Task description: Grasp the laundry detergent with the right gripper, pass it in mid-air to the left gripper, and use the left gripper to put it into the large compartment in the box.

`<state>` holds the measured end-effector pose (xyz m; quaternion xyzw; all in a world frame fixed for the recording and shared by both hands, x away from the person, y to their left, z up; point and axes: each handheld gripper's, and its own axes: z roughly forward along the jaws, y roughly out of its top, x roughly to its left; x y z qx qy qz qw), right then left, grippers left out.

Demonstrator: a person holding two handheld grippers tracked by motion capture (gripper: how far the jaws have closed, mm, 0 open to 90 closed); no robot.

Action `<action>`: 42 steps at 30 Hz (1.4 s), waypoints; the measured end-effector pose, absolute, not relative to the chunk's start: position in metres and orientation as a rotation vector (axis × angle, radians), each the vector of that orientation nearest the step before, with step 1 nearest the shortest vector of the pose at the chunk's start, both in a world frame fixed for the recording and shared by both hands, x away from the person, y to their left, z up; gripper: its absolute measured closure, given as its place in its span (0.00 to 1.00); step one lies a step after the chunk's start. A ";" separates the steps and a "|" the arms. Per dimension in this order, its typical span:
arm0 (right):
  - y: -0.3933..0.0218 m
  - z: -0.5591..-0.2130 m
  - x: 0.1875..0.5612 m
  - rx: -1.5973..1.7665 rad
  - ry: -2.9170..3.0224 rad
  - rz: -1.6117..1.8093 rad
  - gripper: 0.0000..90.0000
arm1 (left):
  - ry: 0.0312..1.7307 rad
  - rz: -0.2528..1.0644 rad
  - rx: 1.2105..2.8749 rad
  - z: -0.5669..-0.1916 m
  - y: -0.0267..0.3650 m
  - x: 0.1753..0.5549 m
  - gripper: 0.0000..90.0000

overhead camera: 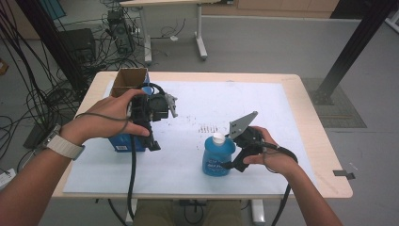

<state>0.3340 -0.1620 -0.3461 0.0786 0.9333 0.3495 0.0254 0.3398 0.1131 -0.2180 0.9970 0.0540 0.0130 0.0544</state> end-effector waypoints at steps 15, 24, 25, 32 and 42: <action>-0.162 -0.346 0.334 0.246 2.887 1.078 0.06 | 0.170 0.040 3.025 -0.218 0.114 0.340 0.08; -0.161 -0.347 0.334 0.247 2.886 1.077 0.06 | 0.168 0.039 3.020 -0.218 0.115 0.340 0.08; -0.161 -0.347 0.334 0.248 2.886 1.078 0.06 | 0.168 0.039 3.020 -0.218 0.115 0.340 0.08; -0.162 -0.346 0.334 0.248 2.884 1.080 0.06 | 0.168 0.040 3.022 -0.217 0.115 0.340 0.08; -0.162 -0.346 0.334 0.250 2.884 1.078 0.06 | 0.167 0.040 3.017 -0.217 0.114 0.341 0.08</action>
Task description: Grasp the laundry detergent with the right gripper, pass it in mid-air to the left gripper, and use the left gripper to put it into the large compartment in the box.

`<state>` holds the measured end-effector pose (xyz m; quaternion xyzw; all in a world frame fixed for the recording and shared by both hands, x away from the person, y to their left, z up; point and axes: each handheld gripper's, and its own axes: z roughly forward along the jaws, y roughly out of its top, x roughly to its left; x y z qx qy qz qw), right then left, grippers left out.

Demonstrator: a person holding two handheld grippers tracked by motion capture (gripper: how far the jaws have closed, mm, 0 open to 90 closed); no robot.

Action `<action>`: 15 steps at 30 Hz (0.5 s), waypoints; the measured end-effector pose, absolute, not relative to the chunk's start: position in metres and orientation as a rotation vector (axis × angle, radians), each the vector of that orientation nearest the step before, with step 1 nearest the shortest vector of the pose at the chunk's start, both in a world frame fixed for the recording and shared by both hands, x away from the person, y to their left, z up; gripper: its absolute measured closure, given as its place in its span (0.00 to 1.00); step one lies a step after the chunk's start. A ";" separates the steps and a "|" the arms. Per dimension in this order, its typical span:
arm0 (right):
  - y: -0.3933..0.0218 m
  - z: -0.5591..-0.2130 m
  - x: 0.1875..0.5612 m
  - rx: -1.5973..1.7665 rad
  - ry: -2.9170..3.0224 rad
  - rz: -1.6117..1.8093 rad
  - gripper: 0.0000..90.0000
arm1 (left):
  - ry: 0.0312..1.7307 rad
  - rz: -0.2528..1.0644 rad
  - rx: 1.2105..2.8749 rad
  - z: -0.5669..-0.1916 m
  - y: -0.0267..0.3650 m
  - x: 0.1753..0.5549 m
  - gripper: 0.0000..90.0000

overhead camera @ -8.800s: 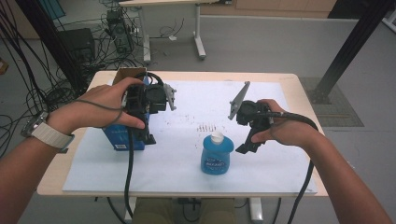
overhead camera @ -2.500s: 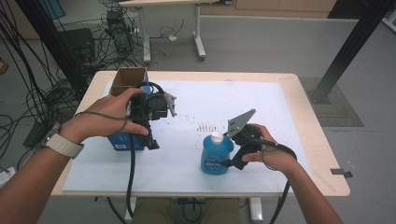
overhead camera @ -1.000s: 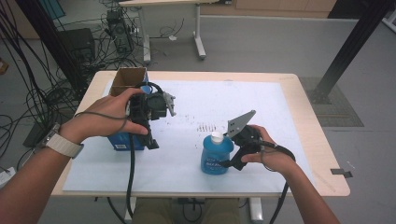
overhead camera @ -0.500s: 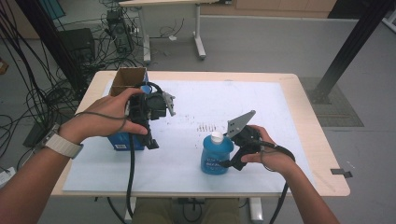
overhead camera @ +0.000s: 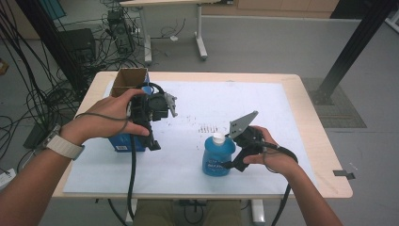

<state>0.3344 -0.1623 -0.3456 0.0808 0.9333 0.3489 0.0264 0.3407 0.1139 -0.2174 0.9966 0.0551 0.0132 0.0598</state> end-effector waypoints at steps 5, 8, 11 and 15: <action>-0.163 -0.345 0.334 0.252 2.881 1.078 0.06 | 0.166 0.040 3.017 -0.216 0.114 0.341 0.08; -0.162 -0.344 0.334 0.248 2.878 1.083 0.06 | 0.164 0.044 3.017 -0.215 0.115 0.340 0.08; -0.162 -0.344 0.334 0.249 2.880 1.078 0.06 | 0.165 0.046 3.010 -0.215 0.115 0.340 0.08; -0.162 -0.343 0.334 0.249 2.879 1.080 0.06 | 0.170 0.045 3.010 -0.215 0.115 0.339 0.08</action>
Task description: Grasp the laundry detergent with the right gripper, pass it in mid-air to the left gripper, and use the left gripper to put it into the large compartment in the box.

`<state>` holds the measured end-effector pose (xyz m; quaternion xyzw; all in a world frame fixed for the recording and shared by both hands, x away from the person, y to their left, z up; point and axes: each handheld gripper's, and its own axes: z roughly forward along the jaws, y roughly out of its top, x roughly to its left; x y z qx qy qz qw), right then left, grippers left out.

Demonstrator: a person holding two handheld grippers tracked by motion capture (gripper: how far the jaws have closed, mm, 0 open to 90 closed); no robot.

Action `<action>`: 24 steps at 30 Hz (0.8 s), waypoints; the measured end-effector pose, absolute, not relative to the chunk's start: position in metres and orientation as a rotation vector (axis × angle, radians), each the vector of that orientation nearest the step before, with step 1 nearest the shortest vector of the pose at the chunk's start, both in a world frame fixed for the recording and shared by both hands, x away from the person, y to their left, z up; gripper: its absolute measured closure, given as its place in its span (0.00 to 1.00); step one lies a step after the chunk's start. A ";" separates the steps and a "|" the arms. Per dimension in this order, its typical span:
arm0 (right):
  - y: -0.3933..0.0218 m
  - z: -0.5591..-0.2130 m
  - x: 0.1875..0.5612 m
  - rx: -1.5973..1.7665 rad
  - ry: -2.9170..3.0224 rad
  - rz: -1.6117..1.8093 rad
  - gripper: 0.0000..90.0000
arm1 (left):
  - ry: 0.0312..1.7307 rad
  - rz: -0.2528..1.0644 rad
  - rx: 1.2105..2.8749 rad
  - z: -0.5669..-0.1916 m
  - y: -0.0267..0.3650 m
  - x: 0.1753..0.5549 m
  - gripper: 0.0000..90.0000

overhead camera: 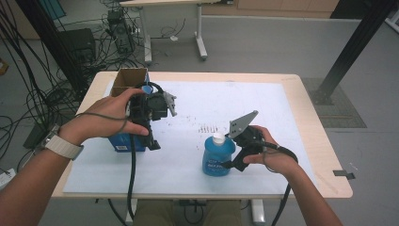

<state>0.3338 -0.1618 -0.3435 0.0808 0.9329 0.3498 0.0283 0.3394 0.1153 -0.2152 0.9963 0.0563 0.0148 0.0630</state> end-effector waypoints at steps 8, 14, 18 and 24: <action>-0.162 -0.344 0.334 0.250 2.877 1.081 0.06 | 0.170 0.045 3.007 -0.215 0.115 0.340 0.08; -0.163 -0.344 0.333 0.254 2.875 1.081 0.06 | 0.171 0.044 3.007 -0.216 0.115 0.340 0.08; -0.163 -0.343 0.333 0.256 2.870 1.086 0.06 | 0.171 0.045 3.007 -0.216 0.114 0.340 0.08; -0.162 -0.342 0.334 0.253 2.872 1.082 0.06 | 0.170 0.046 3.008 -0.215 0.115 0.340 0.08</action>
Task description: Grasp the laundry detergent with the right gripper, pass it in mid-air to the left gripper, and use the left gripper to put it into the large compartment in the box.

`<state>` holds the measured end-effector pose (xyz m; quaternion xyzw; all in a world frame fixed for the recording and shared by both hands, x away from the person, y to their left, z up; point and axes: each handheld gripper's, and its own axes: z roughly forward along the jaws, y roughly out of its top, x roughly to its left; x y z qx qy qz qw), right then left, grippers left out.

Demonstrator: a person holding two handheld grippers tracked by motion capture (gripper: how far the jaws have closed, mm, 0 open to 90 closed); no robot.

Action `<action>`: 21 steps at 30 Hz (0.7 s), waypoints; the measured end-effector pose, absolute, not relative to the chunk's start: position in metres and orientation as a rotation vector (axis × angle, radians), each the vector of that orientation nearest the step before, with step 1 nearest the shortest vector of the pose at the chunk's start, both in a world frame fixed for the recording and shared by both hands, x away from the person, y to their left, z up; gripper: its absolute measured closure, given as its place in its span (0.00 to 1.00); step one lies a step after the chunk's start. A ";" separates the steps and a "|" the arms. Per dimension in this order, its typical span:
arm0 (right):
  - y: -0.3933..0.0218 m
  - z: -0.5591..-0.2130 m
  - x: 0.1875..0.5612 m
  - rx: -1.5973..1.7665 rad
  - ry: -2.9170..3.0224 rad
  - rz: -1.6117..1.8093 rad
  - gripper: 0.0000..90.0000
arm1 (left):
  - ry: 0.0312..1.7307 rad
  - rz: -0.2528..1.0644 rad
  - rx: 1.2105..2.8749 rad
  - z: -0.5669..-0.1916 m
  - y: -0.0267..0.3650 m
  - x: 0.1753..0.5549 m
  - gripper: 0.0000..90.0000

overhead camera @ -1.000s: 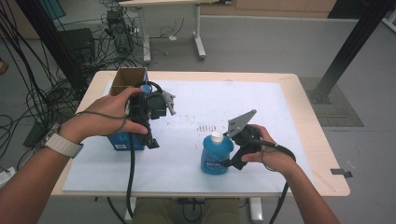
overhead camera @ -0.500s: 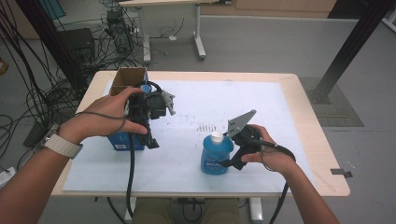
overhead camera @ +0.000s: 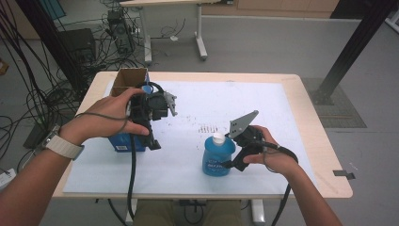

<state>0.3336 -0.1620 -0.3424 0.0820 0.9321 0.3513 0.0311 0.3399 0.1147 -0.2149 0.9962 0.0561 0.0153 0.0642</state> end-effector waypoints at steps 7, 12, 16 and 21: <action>-0.162 -0.342 0.334 0.253 2.870 1.081 0.06 | 0.172 0.048 3.004 -0.214 0.115 0.339 0.08; -0.162 -0.342 0.333 0.254 2.870 1.080 0.06 | 0.173 0.051 3.005 -0.214 0.116 0.339 0.08; -0.162 -0.341 0.333 0.254 2.868 1.083 0.06 | 0.172 0.054 3.004 -0.214 0.116 0.338 0.08; -0.162 -0.342 0.333 0.255 2.868 1.084 0.06 | 0.172 0.054 3.004 -0.214 0.116 0.338 0.08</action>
